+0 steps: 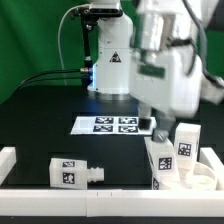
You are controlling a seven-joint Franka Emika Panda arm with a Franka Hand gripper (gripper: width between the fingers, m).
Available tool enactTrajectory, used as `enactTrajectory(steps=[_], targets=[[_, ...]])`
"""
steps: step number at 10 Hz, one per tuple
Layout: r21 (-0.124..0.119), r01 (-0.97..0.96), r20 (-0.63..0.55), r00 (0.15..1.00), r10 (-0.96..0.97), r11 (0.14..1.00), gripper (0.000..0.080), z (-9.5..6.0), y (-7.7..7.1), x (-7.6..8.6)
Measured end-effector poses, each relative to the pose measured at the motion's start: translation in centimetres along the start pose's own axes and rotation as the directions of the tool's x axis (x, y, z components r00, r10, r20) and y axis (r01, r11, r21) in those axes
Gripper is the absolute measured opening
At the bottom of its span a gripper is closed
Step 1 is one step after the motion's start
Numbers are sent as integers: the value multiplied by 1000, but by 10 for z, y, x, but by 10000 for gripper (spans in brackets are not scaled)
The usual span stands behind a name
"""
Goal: Assemble stool
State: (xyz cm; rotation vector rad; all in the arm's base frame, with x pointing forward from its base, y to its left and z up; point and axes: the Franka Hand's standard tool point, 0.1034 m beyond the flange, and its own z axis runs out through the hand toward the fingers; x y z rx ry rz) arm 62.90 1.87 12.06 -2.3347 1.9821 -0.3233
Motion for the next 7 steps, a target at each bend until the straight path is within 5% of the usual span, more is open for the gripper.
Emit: enactTrajectory(steps=[4,6,7], targets=[[-2,17,-1,1000,-17,1000,649,2,1,0],[52,47,-10,999,-46,998,649,8,11,31],[46,93,-15,996,-93,995,649,14,21,45]])
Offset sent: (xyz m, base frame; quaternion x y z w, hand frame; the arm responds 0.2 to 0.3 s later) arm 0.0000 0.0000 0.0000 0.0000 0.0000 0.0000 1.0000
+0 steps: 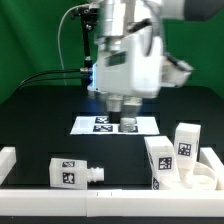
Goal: Assemble stool
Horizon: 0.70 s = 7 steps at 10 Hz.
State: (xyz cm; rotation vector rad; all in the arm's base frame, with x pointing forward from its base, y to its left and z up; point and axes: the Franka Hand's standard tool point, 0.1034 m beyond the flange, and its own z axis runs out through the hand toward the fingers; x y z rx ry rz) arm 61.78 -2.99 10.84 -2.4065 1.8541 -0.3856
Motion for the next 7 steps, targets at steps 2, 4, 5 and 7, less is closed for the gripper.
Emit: enactTrajectory(steps=[2,4,5,7], targets=[[-16,138,-4,990,-138,990,649,11,12,15],[-9,174,-4,985,-174,985,649,10,8,8],[-10,173,-4,985,-173,985,649,10,9,9],[-14,162,6,987,-162,987,649,18,19,26]])
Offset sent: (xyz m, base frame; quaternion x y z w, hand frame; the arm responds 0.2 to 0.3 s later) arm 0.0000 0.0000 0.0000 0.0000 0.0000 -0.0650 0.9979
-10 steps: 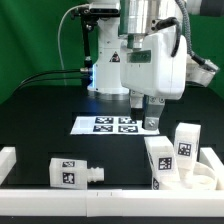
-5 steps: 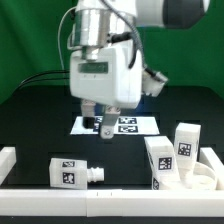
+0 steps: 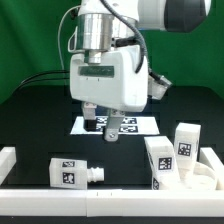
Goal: Assemble stool
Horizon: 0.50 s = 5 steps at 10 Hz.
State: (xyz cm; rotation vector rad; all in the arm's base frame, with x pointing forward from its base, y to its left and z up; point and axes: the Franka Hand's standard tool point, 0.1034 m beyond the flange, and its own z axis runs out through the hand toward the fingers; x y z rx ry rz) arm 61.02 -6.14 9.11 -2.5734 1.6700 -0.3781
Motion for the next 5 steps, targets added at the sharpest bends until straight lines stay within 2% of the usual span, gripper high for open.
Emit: enactTrajectory(steps=[1,2,3,5], targets=[[-9,-41,14,999,41,999,649,11,15,17],[-19,-56,24,998,56,998,649,20,25,21],[-20,-59,18,998,59,998,649,25,28,21],[-19,-58,18,998,58,998,649,24,27,21]])
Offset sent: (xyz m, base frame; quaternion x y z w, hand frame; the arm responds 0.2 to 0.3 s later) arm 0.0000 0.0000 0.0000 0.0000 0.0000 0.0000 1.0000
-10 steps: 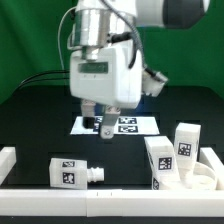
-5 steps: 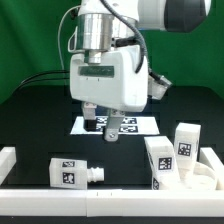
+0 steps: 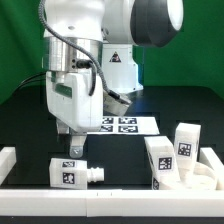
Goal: Assemble stool
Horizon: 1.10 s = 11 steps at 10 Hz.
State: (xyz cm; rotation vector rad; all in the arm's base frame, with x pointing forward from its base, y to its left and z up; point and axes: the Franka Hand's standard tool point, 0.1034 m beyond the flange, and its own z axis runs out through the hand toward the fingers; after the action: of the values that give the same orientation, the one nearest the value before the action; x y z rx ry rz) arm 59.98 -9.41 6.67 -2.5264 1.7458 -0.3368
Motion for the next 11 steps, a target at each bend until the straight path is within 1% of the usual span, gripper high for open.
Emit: enactTrajectory(steps=[2,3,4,5,6,7,8,9,10,11], targets=[[-5,-12,9,1000,12,1000,649,1,3,1],[-22,-81,62,995,82,996,649,6,12,6],[-37,-132,98,986,135,991,649,16,20,9],[-34,-147,79,986,149,989,649,26,25,5],[-39,-140,61,988,143,989,649,38,32,-11],[-54,-135,65,988,139,989,649,47,36,-19],[-68,-144,59,987,148,987,649,53,37,-25],[-72,-137,58,988,142,988,649,54,36,-29],[-71,-138,57,988,143,988,622,54,37,-27],[-71,-127,58,990,131,989,622,54,37,-27]])
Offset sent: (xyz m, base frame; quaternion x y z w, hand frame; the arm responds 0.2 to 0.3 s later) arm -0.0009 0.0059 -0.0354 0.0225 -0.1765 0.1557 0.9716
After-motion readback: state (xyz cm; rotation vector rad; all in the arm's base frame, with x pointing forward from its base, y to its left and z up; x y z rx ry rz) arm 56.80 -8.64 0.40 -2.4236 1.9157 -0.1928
